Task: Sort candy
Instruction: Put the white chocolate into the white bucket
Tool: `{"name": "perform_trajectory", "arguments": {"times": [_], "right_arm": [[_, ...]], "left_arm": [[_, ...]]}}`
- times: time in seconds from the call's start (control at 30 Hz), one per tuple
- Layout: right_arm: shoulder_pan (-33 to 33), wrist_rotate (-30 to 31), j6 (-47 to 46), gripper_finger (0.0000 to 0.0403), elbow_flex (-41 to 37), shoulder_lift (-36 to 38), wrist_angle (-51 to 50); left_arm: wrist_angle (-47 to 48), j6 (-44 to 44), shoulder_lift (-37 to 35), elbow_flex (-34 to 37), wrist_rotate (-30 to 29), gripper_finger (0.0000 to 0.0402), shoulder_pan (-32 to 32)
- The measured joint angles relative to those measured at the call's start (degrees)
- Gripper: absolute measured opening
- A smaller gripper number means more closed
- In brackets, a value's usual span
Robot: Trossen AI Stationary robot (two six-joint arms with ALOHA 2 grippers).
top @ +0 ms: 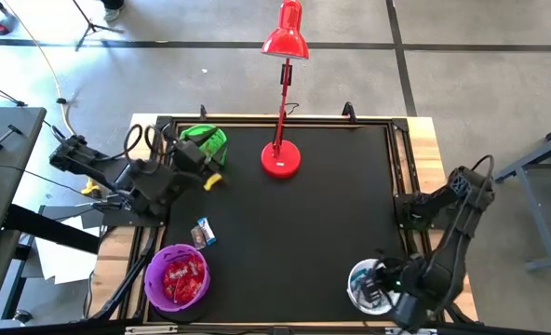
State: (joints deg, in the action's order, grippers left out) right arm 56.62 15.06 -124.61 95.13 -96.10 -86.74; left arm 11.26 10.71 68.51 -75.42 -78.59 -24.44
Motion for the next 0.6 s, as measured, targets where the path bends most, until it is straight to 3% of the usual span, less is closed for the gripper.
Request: {"name": "perform_trajectory", "arguments": {"times": [0.23,0.6], "right_arm": [[3.82,3.01,-5.19,0.0009,-15.66,6.54,19.16],[2.81,2.09,-5.30,0.0017,-28.19,12.23,26.14]], "left_arm": [[-7.13,2.46,0.00,0.00,4.37,0.0154,0.65],[-7.27,1.34,0.02,0.00,4.53,0.0154,0.63]]}}
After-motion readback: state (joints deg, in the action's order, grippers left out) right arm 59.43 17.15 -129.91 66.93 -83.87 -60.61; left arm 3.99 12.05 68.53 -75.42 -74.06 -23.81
